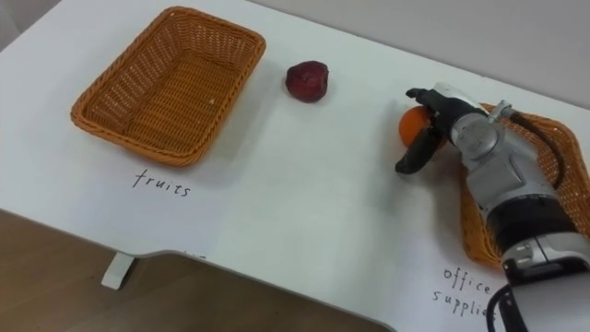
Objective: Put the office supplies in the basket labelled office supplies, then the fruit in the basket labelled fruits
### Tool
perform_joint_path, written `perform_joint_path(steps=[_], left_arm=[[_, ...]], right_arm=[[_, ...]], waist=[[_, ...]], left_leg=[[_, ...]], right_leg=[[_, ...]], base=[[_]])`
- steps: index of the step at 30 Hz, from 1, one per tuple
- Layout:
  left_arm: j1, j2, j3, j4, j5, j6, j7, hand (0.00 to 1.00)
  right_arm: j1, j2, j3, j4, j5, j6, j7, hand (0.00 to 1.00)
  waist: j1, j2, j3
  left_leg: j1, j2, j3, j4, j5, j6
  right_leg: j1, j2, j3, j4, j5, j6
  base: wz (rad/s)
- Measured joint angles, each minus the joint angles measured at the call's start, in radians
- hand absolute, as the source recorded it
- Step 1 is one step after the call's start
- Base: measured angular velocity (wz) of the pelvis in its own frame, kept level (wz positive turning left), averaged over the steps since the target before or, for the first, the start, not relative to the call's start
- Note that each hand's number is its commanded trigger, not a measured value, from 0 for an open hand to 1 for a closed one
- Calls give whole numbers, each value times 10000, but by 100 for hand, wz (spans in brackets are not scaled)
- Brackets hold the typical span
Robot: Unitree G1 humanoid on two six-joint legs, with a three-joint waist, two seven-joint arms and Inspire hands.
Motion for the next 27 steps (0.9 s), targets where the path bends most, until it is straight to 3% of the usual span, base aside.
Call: perform_joint_path(steps=[9,22,23,27], left_arm=[[-1,-2,-2,37,-36,-2,-198,0],[21,7,-8,-17,-74,4,-372,0],[23,10,-8,-16,-75,11,-372,0],[33,13,-8,-15,-78,20,-373,0]], right_arm=[[-135,1,214,-9,-990,90,478,0],[-210,-6,644,-33,-1149,394,600,0],[-209,-6,645,-38,-1148,394,601,100],[-209,-6,647,-76,-1150,393,598,100]], waist=[[7,0,0],[172,-23,-9],[178,-29,-13],[203,-68,-39]], left_leg=[[33,1,3,12,0,0],[155,23,121,-89,-1,-5],[150,23,121,-69,0,-5],[120,22,120,-47,0,-4]], right_leg=[[47,-2,-30,-2,2,-1],[105,19,94,-3,6,-8],[102,18,93,-2,6,-8],[75,15,92,-3,6,-8]], base=[[0],[-2],[0],[0]])
